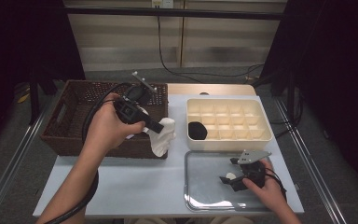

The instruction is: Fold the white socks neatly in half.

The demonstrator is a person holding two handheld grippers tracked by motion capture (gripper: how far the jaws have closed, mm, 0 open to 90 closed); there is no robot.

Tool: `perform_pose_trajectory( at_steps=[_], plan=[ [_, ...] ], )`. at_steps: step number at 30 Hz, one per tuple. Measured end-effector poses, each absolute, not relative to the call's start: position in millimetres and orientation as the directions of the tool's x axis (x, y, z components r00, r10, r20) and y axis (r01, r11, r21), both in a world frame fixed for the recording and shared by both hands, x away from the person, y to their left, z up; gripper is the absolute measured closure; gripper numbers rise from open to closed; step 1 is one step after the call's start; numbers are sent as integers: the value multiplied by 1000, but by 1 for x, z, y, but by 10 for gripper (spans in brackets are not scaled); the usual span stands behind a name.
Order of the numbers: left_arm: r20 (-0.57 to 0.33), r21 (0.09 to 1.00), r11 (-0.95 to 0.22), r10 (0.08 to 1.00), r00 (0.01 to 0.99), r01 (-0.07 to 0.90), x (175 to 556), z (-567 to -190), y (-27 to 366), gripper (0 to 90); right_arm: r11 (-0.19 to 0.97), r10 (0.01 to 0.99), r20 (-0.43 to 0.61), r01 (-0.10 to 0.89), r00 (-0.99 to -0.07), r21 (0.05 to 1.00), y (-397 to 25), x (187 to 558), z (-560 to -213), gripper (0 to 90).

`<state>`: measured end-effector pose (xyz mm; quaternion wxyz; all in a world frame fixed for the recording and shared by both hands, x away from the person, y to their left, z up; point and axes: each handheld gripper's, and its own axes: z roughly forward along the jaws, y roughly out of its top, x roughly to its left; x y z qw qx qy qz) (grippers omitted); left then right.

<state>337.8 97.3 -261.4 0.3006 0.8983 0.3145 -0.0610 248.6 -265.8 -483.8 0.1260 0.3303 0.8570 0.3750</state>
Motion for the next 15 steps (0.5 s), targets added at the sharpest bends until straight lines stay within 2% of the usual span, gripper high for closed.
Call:
perform_pose_trajectory(
  at_steps=[3, 6, 8, 10, 12, 15],
  plan=[
    [-298, 514, -620, 519, 801, 592, 337, -261, 94, 779, 500, 661, 32, 472, -750, 726, -266, 249, -484, 161],
    [-241, 548, -625, 519, 820, 556, 337, -261, 93, 668, 501, 660, 32, 472, -750, 726, -266, 249, -484, 161],
    [-238, 548, -611, 541, 807, 571, 339, -262, 94, 596, 502, 659, 29, 468, -752, 727, -266, 249, -484, 161],
    [-251, 542, -606, 544, 801, 582, 342, -265, 97, 594, 501, 660, 30, 469, -751, 727, -266, 249, -484, 161],
    [-247, 543, -591, 567, 786, 597, 347, -269, 100, 545, 501, 660, 31, 470, -751, 727, -266, 249, -484, 161],
    [-243, 545, -572, 592, 768, 613, 355, -277, 107, 525, 503, 659, 30, 470, -752, 726, -266, 249, -484, 161]
  ],
)
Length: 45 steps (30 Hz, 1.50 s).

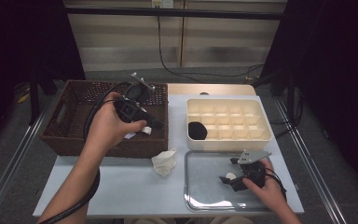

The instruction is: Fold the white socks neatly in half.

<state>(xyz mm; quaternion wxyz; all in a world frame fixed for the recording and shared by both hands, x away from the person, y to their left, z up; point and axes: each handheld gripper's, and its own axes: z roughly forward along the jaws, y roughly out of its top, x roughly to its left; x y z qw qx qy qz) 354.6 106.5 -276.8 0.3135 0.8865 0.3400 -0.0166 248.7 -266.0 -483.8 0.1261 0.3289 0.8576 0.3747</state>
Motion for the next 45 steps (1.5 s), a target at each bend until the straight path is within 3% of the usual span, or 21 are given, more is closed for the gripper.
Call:
perform_pose_trajectory(
  at_steps=[5, 21, 45],
  plan=[
    [-216, 550, -544, 640, 737, 634, 370, -290, 117, 459, 503, 659, 31, 470, -752, 726, -266, 249, -484, 161],
    [-207, 538, -405, 787, 581, 739, 421, -345, 150, 418, 503, 658, 29, 469, -752, 726, -266, 249, -484, 161],
    [-161, 539, -332, 862, 481, 774, 472, -397, 149, 327, 503, 658, 31, 469, -753, 726, -266, 249, -484, 161]
  ],
)
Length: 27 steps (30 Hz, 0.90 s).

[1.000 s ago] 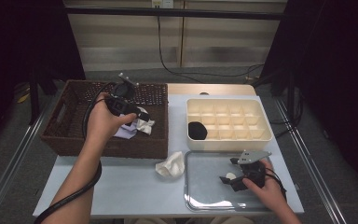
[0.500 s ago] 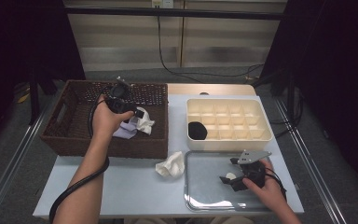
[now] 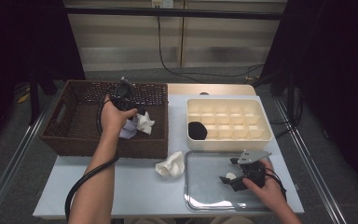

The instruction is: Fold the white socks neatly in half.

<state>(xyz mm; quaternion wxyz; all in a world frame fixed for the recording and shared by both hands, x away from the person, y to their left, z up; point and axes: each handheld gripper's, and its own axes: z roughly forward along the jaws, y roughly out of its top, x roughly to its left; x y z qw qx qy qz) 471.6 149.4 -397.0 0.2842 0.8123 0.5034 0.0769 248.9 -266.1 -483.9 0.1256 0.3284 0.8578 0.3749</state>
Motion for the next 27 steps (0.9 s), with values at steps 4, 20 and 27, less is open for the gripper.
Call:
perform_pose_trajectory(
  at_steps=[4, 20, 27],
  plan=[
    [-163, 534, -320, 869, 467, 782, 477, -405, 150, 310, 504, 657, 30, 469, -753, 726, -266, 249, -484, 161],
    [-170, 449, -352, 868, 466, 821, 481, -432, 145, 539, 503, 657, 30, 469, -753, 726, -266, 249, -484, 161],
    [-180, 419, -384, 853, 490, 823, 478, -424, 146, 806, 503, 657, 30, 469, -753, 726, -266, 249, -484, 161]
  ],
)
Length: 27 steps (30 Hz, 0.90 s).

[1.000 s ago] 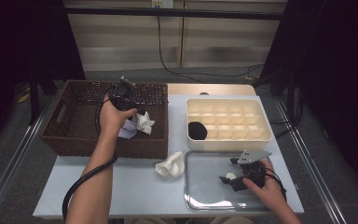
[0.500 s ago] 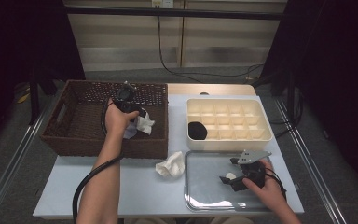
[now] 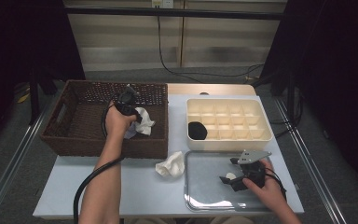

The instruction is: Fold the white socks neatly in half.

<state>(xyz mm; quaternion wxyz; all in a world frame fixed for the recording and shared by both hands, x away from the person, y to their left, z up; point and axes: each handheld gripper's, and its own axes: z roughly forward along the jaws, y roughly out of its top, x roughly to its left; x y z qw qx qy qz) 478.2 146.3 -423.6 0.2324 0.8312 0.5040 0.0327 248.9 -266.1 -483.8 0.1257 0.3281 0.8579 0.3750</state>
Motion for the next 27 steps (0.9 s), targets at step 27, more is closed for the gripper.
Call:
perform_pose_trajectory(
  at_steps=[27],
  plan=[
    [-266, 465, -437, 760, 593, 770, 444, -340, 139, 836, 502, 658, 32, 470, -752, 726, -266, 249, -484, 160]
  ],
)
